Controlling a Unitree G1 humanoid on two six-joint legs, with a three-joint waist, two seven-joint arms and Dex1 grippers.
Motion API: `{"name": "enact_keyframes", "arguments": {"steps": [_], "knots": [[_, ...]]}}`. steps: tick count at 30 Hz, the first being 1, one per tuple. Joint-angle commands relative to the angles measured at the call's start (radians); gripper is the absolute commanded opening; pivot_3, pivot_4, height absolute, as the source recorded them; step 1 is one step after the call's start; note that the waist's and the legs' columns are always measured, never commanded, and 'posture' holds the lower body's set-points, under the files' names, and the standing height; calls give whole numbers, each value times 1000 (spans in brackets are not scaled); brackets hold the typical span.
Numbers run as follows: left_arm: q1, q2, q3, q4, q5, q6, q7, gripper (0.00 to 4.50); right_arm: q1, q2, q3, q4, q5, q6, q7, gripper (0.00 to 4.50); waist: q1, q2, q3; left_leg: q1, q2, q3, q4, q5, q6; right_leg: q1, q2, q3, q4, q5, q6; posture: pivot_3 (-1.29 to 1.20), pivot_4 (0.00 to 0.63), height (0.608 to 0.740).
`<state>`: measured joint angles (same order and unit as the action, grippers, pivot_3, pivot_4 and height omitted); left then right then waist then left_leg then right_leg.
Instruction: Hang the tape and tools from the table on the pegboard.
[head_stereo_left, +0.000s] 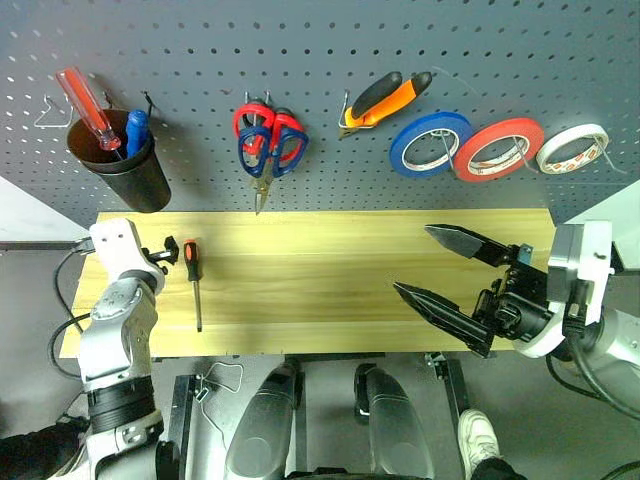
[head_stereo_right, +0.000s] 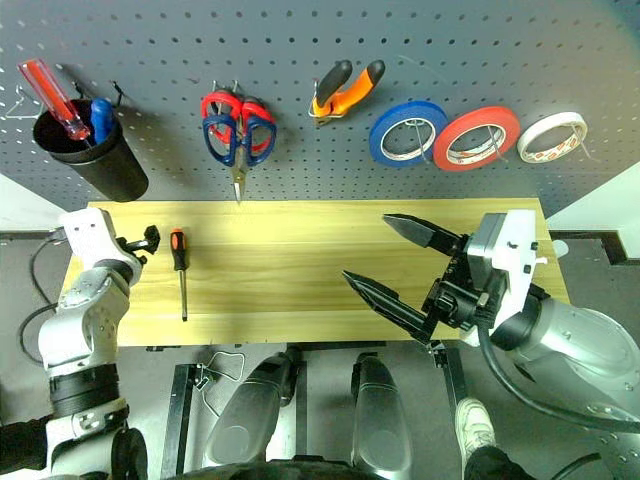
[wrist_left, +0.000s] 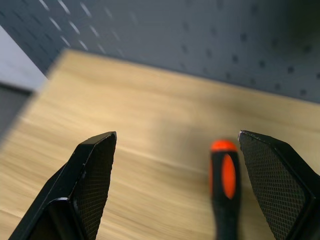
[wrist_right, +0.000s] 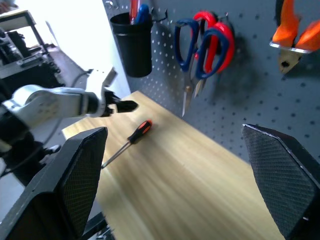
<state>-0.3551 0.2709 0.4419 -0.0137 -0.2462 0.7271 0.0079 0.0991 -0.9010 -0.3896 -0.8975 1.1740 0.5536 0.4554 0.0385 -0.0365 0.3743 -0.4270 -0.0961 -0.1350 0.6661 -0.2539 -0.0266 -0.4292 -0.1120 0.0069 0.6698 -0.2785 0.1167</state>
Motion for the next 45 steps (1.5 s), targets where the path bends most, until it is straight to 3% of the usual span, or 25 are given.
{"name": "enact_keyframes", "arguments": {"steps": [1,19,22,31,37,45], "knots": [[-2,0,-26,49,-10,21,-17,4065,7,-29,-49,-22,70,12,8,4500,-1,0,5,0,0,0,0,0,0,0,0,0,0,0,0,-22,443,710],[43,-43,-113,54,-7,84,-33,4065,3,-97,-58,-63,175,32,-35,4500,-2,1,15,-1,1,2,-3,-1,2,0,-1,3,-5,0,0,-54,465,710],[37,-38,-116,61,4,71,-22,3513,3,-100,-54,-64,171,32,-39,4500,-2,2,17,-1,1,2,-3,-1,2,0,-1,3,-5,0,0,-52,465,710],[25,-43,-124,64,4,79,-15,537,12,-96,-50,-67,153,29,-42,4500,0,4,22,-1,1,2,-4,-1,2,0,-1,3,-7,0,0,-51,458,710],[30,-55,-130,4,-10,108,-17,514,19,-85,-35,-65,120,23,-38,4500,0,4,22,-1,1,2,-4,-1,2,-1,-1,3,-7,0,0,-41,446,710],[35,-95,-135,-324,-85,304,-4,514,18,-44,-8,-61,48,5,-20,4500,0,3,23,-9,1,1,-4,1,-2,-7,-1,2,-8,0,0,-15,398,710]]}}
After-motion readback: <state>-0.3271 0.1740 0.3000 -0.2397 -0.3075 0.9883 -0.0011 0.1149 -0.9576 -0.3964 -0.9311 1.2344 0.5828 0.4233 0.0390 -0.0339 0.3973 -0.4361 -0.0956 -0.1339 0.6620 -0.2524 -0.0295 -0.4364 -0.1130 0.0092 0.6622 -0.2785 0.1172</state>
